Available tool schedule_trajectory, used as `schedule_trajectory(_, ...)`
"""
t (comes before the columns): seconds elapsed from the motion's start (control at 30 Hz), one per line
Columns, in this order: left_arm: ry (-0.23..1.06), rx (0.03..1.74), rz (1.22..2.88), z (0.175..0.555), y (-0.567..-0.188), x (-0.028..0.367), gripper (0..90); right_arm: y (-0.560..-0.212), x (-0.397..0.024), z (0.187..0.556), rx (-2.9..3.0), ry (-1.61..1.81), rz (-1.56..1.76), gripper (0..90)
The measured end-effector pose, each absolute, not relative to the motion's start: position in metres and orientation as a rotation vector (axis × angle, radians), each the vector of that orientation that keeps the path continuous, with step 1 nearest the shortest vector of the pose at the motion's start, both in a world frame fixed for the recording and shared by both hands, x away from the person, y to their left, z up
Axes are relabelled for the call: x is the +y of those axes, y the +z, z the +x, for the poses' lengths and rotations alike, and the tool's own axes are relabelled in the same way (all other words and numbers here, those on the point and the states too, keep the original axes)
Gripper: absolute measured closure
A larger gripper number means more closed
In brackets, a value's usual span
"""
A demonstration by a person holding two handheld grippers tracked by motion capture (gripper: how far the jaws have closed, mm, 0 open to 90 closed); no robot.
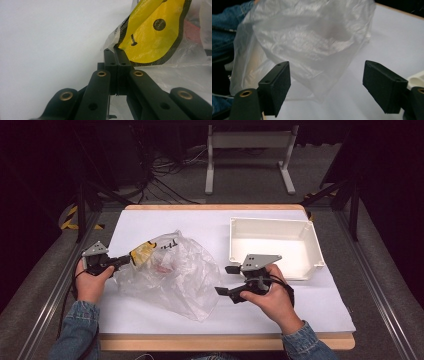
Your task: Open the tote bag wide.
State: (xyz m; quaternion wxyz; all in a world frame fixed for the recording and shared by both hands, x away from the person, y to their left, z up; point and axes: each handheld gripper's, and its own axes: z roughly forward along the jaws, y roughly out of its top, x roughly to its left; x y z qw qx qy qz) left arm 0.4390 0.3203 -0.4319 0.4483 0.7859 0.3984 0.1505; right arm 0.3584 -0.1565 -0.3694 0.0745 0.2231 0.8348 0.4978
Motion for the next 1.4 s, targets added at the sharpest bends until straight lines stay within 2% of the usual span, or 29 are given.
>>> schedule_trajectory(0.17,0.366,0.988,1.941,0.439,-0.432,0.322,90.0,-0.382,-0.147,0.364,2.538,1.479,0.679,17.5)
schedule_trajectory(0.37,0.370,0.983,1.939,0.438,-0.432,0.321,90.0,-0.394,-0.138,0.373,2.550,1.448,0.710,17.6)
schedule_trajectory(0.53,0.370,0.976,1.940,0.438,-0.432,0.321,90.0,-0.403,-0.129,0.380,2.572,1.423,0.747,18.1)
schedule_trajectory(0.63,0.364,0.976,1.941,0.436,-0.432,0.321,90.0,-0.409,-0.123,0.385,2.593,1.416,0.754,22.7)
schedule_trajectory(0.8,0.366,0.958,1.943,0.434,-0.430,0.320,89.9,-0.408,-0.116,0.386,2.638,1.390,0.727,60.6)
schedule_trajectory(0.87,0.365,0.949,1.944,0.434,-0.428,0.319,89.9,-0.403,-0.115,0.384,2.627,1.376,0.689,79.4)
schedule_trajectory(0.93,0.368,0.938,1.943,0.433,-0.427,0.317,90.0,-0.399,-0.116,0.381,2.624,1.367,0.662,89.3)
schedule_trajectory(1.4,0.364,0.866,1.973,0.428,-0.417,0.308,90.0,-0.361,-0.140,0.354,2.600,1.461,0.647,89.9)
